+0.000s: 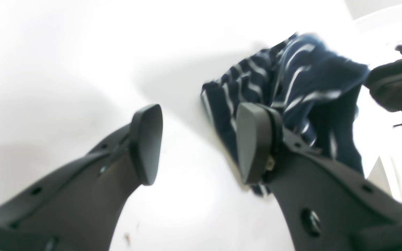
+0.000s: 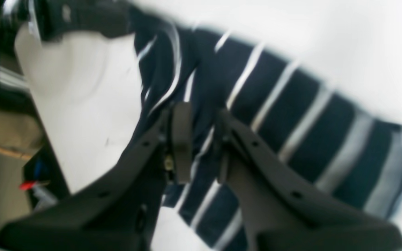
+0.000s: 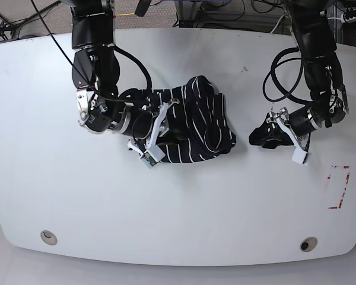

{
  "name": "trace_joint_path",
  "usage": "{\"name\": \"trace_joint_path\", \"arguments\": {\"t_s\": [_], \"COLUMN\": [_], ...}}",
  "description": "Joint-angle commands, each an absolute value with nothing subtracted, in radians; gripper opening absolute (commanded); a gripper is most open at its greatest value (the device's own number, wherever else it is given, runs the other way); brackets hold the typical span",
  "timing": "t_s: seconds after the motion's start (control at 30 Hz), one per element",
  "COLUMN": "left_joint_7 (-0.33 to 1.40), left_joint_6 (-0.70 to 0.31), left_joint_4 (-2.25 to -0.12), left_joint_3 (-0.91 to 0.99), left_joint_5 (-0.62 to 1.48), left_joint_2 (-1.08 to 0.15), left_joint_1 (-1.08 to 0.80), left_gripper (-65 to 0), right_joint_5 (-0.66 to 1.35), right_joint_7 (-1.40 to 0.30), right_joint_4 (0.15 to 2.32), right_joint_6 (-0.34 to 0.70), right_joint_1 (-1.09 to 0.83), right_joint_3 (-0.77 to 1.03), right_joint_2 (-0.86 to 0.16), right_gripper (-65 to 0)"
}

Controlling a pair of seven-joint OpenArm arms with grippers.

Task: Fold the T-shirt properly
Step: 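Fold the held end with the right gripper over toward the left gripper, then press the right gripper onto the bundled shirt to flatten it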

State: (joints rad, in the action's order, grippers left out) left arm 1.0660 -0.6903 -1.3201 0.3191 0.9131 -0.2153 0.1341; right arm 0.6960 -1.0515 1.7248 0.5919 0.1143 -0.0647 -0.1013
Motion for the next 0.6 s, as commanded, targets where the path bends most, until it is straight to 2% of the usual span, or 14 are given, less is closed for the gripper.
{"name": "trace_joint_path", "arguments": {"t_s": [0.0,0.33,0.47,0.57], "left_joint_7": [1.05,1.053,1.053,1.053], "left_joint_6": [-0.698,-0.698,-0.698,-0.698], "left_joint_4": [-1.336,-1.339,-1.353,-1.388], "left_joint_3": [0.357,0.446,0.444,0.426], "left_joint_5": [0.938,0.938,0.935,0.935], "left_joint_2": [-0.243,-0.248,-0.248,-0.246], "left_joint_1": [0.153,0.101,0.09,0.09], "left_gripper": [-33.8,-33.8,-33.8,-33.8], "right_joint_5": [0.688,0.394,0.352,0.387], "right_joint_7": [-1.026,-0.88,-0.823,-0.828], "right_joint_4": [1.681,1.372,1.253,1.277], "right_joint_6": [0.596,0.596,0.596,0.596], "right_joint_1": [0.148,0.248,0.298,0.305], "right_joint_3": [-0.143,-0.259,-0.262,-0.26], "right_joint_2": [-0.09,0.091,0.124,0.122], "right_gripper": [-54.5,-54.1,-54.1,-54.4]}}
